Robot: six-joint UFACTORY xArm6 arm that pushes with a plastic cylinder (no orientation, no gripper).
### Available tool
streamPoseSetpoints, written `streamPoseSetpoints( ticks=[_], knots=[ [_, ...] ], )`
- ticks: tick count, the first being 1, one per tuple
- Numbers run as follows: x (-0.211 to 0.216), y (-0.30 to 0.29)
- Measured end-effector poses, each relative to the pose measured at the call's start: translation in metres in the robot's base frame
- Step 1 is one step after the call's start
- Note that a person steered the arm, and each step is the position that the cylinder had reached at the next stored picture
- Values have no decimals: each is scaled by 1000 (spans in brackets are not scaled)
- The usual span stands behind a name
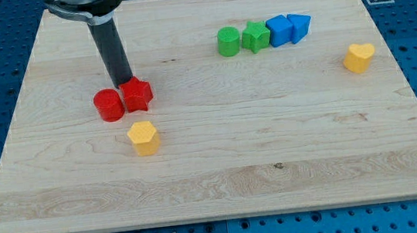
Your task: Push the yellow hexagon close to the red star
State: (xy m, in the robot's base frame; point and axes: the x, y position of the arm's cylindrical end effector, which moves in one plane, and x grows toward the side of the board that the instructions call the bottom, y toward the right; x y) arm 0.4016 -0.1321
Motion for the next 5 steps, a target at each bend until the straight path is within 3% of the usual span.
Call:
streamPoseSetpoints(
  ticks=[4, 5],
  knots=[
    [6, 22],
    [-11, 28]
  ],
)
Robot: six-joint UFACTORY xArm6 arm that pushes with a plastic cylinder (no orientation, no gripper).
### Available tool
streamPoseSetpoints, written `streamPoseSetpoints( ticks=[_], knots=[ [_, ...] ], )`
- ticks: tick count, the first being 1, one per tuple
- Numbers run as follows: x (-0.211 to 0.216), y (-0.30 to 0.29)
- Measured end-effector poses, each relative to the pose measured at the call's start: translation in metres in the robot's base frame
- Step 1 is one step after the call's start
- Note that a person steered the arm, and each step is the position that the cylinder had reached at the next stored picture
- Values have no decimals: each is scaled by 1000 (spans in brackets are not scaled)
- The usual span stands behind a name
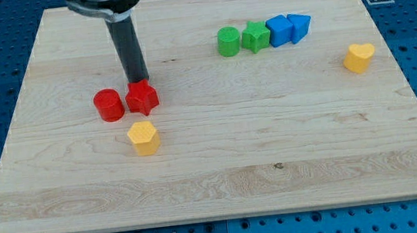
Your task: Push the yellow hexagon close to the red star
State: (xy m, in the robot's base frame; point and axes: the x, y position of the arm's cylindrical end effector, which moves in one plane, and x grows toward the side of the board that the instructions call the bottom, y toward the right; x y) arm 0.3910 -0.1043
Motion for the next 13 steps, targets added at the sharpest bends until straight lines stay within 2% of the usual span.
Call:
streamPoseSetpoints(
  ticks=[1, 5, 6, 7, 11, 12, 13],
  knots=[
    [11, 23],
    [44, 45],
    [70, 64],
    [104, 39],
    [117, 46],
    [126, 46],
    [156, 46]
  ],
)
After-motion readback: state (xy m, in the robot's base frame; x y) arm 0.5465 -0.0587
